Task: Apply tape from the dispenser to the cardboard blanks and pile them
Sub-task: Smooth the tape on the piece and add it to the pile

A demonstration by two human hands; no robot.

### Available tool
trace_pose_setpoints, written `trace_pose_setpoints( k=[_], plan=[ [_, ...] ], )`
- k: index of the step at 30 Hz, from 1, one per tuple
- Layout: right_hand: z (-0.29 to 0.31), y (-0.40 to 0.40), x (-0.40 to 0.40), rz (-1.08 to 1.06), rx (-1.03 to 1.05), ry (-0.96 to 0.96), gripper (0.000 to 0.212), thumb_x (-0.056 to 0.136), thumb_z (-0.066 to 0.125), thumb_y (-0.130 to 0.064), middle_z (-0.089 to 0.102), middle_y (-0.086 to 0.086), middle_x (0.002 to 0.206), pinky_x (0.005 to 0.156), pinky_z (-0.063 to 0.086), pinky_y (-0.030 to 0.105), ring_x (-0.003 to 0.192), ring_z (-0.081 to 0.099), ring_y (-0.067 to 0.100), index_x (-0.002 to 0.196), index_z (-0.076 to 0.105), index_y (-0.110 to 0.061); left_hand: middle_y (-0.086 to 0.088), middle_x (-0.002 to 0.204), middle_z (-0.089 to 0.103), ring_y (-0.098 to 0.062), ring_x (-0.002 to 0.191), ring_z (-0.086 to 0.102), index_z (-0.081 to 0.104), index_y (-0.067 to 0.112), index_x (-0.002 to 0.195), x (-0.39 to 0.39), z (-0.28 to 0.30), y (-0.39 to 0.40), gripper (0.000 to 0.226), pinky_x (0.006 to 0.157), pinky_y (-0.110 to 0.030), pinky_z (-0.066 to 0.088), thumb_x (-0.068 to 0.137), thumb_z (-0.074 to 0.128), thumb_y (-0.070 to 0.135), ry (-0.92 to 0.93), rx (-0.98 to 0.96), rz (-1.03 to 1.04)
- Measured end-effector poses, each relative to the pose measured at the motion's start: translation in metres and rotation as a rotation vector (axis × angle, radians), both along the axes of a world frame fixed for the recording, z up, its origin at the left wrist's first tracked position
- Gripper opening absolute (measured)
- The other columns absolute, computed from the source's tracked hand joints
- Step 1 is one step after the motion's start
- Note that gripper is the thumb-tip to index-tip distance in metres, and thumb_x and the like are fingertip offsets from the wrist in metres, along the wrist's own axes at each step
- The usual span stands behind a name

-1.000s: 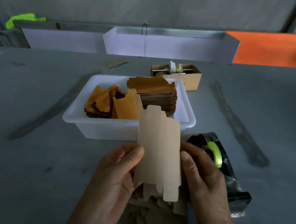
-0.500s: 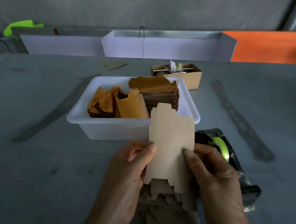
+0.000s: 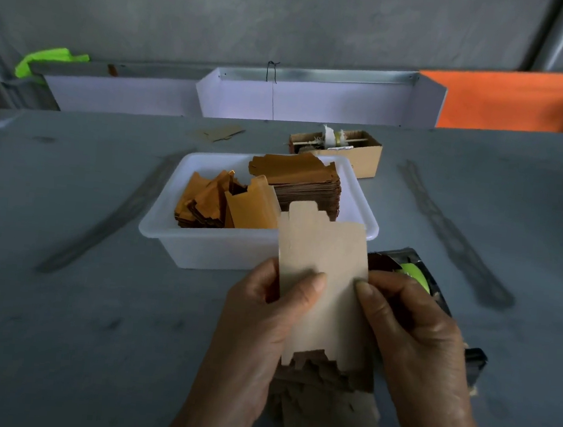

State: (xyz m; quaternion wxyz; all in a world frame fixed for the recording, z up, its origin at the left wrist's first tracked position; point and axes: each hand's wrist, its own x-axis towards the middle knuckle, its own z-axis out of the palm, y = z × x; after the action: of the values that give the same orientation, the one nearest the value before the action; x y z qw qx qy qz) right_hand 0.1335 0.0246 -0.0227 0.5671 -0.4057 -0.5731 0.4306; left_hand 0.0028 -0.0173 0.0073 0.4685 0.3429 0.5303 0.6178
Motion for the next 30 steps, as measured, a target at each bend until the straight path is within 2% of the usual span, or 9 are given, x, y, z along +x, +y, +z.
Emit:
trace_pose_setpoints(
  k=[2,4,6,10,19,22,25,28,30],
  plan=[
    [0.003,-0.003,0.000,0.033,-0.015,0.002,0.025,0.066,0.062,-0.047,0.069,-0.013,0.087,0.060,0.049,0.012,0.078,0.063,0.000,0.084,0.070,-0.031,0.006,0.083,0.075,-0.009,0.075,0.071,0.073,0.034,0.088,0.003,0.005,-0.001,0.035,0.064,-0.024,0.057,0.056,0.086,0.043,0.054,-0.037,0.012],
    [0.005,-0.005,0.001,0.068,-0.041,0.029,0.027,0.064,0.062,-0.048,0.070,-0.012,0.087,0.058,0.050,0.012,0.077,0.064,0.000,0.084,0.070,-0.031,0.009,0.079,0.074,-0.003,0.069,0.068,0.073,0.025,0.085,0.004,0.008,-0.001,0.039,0.057,-0.015,0.053,0.051,0.081,0.043,0.088,-0.064,0.050],
    [0.007,-0.007,0.002,0.079,-0.053,0.034,0.027,0.062,0.062,-0.048,0.070,-0.012,0.089,0.057,0.052,0.015,0.080,0.064,0.001,0.084,0.070,-0.033,0.012,0.079,0.074,0.001,0.070,0.067,0.071,0.022,0.088,0.004,0.009,0.001,0.032,0.054,-0.009,0.048,0.060,0.079,0.035,0.112,-0.085,0.072],
    [0.008,-0.011,0.003,0.073,-0.046,0.035,0.026,0.061,0.062,-0.047,0.071,-0.012,0.086,0.055,0.053,0.017,0.079,0.065,0.001,0.082,0.070,-0.034,0.013,0.081,0.074,0.003,0.074,0.067,0.070,0.021,0.091,0.005,0.006,0.003,0.021,0.055,-0.007,0.046,0.072,0.078,0.024,0.117,-0.110,0.084],
    [0.007,-0.015,0.005,-0.010,0.010,-0.008,0.028,0.061,0.062,-0.048,0.070,-0.010,0.079,0.059,0.051,0.012,0.072,0.066,0.004,0.080,0.069,-0.029,0.011,0.079,0.075,0.003,0.071,0.067,0.073,0.023,0.082,0.003,0.005,0.002,0.007,0.053,-0.003,0.044,0.076,0.074,0.018,0.060,-0.082,0.017],
    [0.011,-0.023,0.002,-0.081,0.136,-0.106,0.017,0.073,0.065,-0.045,0.067,-0.011,0.076,0.057,0.050,0.010,0.068,0.064,0.003,0.084,0.066,-0.033,0.008,0.077,0.075,0.001,0.070,0.068,0.075,0.021,0.077,0.006,0.006,0.000,0.003,0.057,-0.009,0.047,0.076,0.074,0.018,0.075,-0.078,0.044],
    [0.015,-0.031,-0.005,-0.168,0.323,-0.286,0.014,0.080,0.066,-0.042,0.061,-0.010,0.077,0.054,0.045,0.005,0.066,0.061,0.002,0.093,0.061,-0.036,0.003,0.077,0.075,-0.009,0.074,0.070,0.076,0.020,0.080,0.011,0.005,-0.001,0.005,0.067,-0.025,0.053,0.076,0.074,0.020,0.092,-0.091,0.057],
    [0.019,-0.037,-0.013,-0.092,0.319,-0.276,0.026,0.078,0.065,-0.042,0.060,-0.013,0.078,0.055,0.043,0.005,0.065,0.061,0.001,0.102,0.056,-0.039,-0.006,0.078,0.074,-0.025,0.080,0.071,0.076,0.019,0.081,0.015,0.005,-0.002,0.009,0.072,-0.039,0.058,0.079,0.068,0.014,0.103,-0.063,0.030],
    [0.019,-0.038,-0.016,-0.004,0.269,-0.206,0.025,0.079,0.062,-0.047,0.061,-0.015,0.077,0.055,0.046,0.008,0.066,0.063,0.003,0.103,0.056,-0.043,-0.012,0.081,0.073,-0.032,0.083,0.070,0.075,0.017,0.083,0.013,0.007,-0.003,0.012,0.072,-0.041,0.057,0.082,0.064,0.013,0.060,-0.058,-0.029]
  ],
)
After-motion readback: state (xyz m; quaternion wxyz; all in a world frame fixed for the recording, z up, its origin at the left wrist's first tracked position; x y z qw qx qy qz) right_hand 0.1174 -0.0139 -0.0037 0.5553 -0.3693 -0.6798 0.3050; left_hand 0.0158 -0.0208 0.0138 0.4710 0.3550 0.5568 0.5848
